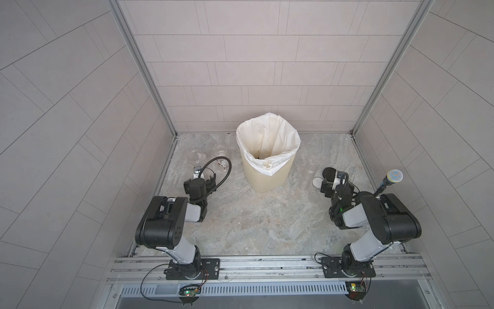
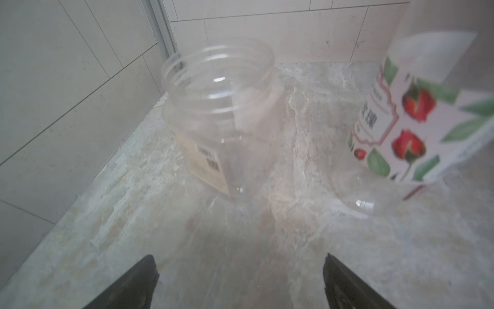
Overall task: Empty the moldy dried flower tea in the jars
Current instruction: Reset both arms
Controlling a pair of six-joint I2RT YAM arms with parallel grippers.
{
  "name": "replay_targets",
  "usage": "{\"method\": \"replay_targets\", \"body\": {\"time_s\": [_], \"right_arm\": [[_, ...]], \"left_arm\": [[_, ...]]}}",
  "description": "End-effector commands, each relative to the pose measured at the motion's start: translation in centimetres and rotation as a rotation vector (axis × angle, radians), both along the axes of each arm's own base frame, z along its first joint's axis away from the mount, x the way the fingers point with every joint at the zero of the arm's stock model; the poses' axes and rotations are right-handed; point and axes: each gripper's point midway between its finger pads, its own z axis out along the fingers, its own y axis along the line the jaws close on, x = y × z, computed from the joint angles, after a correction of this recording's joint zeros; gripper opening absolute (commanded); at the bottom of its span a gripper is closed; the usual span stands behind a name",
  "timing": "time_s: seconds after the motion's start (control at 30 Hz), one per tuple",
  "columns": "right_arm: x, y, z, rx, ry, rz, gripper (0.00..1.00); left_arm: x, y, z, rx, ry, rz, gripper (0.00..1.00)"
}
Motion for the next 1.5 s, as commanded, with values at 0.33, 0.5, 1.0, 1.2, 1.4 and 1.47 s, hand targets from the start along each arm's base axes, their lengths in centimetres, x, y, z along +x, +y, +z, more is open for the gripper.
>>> {"method": "replay_targets", "body": {"time_s": [0.33,0.5,1.0,1.2,1.4,1.47], "right_arm": [[1.1,0.1,1.0,-0.02,-0.004,-0.005,1.0],[1.0,0.1,1.0,-0.02,-0.002,-0.004,1.0],[-1.1,-0.6,1.8,-0.01,-0.112,-0.05,1.0],[0.6,-0.3,1.2,-0.025,-0.021,-0.037,1.0],[0.8,-0.2,1.1,-0.038,-0.002,-0.042,1.0],[0.8,-0.1,1.1,-0.038,0.0,-0.041,1.0]], "left_arm": [[0.9,-0.3,0.1,-0.011,0.002,-0.02,1.0],[0.4,-0.6,0.6,0.003,-0.014,-0.025,1.0],[-1.1,-0.4,1.3,0.05,-0.094,0.016,1.0],[-0.2,0.7,1.0,0.042,-0.038,0.084,1.0],[-0.1,0.5,1.1,0.052,-0.041,0.08,1.0],[-0.2,0.6,1.1,0.051,-0.04,0.081,1.0]]}}
